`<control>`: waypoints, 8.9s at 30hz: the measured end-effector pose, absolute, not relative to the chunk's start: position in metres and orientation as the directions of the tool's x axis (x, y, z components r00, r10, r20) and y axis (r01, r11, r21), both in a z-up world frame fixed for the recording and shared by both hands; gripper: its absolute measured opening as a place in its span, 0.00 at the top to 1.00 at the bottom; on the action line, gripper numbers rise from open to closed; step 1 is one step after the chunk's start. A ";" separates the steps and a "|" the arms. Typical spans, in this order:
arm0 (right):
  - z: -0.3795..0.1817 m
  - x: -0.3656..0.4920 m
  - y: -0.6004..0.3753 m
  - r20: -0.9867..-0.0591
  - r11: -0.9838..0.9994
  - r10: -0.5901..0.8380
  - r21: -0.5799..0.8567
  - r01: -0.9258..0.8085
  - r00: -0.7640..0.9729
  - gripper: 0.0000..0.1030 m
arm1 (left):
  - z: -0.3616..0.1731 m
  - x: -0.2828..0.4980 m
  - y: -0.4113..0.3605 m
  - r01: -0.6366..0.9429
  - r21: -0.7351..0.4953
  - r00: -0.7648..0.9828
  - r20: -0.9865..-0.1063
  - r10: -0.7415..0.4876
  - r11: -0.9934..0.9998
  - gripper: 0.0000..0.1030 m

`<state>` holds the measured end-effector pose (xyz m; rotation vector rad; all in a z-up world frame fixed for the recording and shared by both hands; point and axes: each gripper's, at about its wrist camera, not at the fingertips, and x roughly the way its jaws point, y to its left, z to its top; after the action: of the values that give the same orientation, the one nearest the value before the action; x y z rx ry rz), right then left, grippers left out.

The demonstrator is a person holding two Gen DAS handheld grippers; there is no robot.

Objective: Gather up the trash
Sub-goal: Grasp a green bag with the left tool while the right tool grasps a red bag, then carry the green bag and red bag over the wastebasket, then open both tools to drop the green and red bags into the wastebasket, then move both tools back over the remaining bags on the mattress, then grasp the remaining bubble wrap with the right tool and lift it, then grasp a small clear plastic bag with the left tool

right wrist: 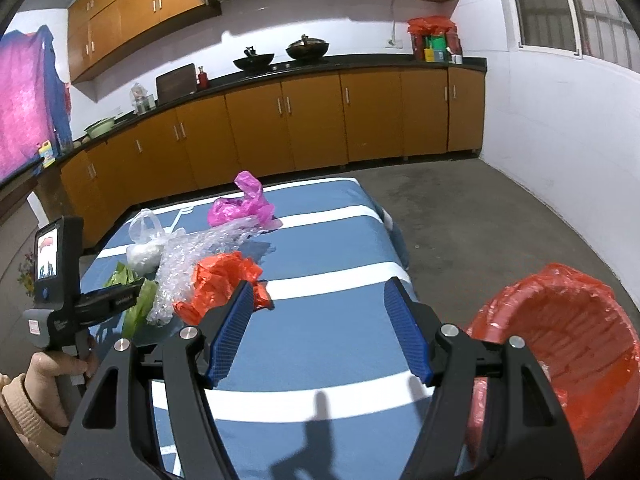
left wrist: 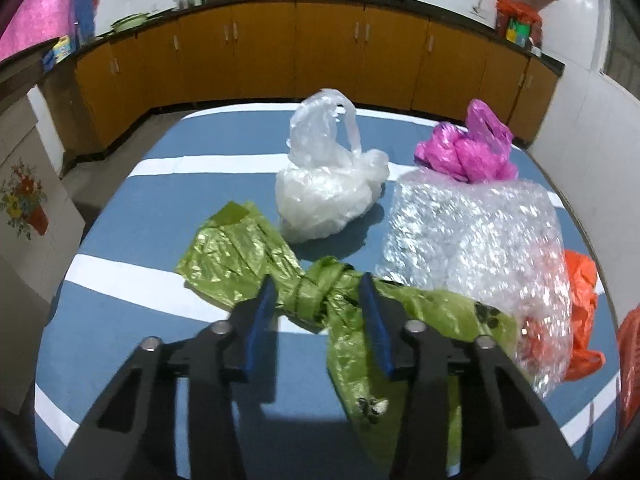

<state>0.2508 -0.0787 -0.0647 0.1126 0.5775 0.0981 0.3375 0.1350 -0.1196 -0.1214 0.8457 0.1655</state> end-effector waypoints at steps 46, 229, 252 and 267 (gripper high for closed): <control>-0.080 0.267 -0.057 -0.644 0.981 0.192 0.156 -0.119 0.740 0.93 | -0.066 0.269 0.161 -0.089 -0.091 0.748 -0.664 0.007 0.992 0.84; -0.036 0.271 -0.038 -0.518 0.976 0.220 0.121 -0.184 0.827 0.88 | -0.061 0.217 0.161 -0.147 -0.143 0.832 -0.552 0.044 0.979 0.36; -0.072 0.268 -0.101 -0.570 0.983 0.134 0.181 -0.036 0.811 0.88 | -0.099 0.337 0.043 0.051 -0.143 0.712 -0.689 -0.136 0.988 0.42; -0.072 0.262 -0.106 -0.568 0.980 0.139 0.196 -0.031 0.811 0.88 | -0.119 0.351 0.053 0.018 -0.204 0.650 -0.741 -0.166 0.979 0.76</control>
<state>0.2621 -0.1059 -0.0721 0.1808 0.6189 0.0918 0.3514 0.0531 -0.1187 -0.1849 0.8579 -0.1053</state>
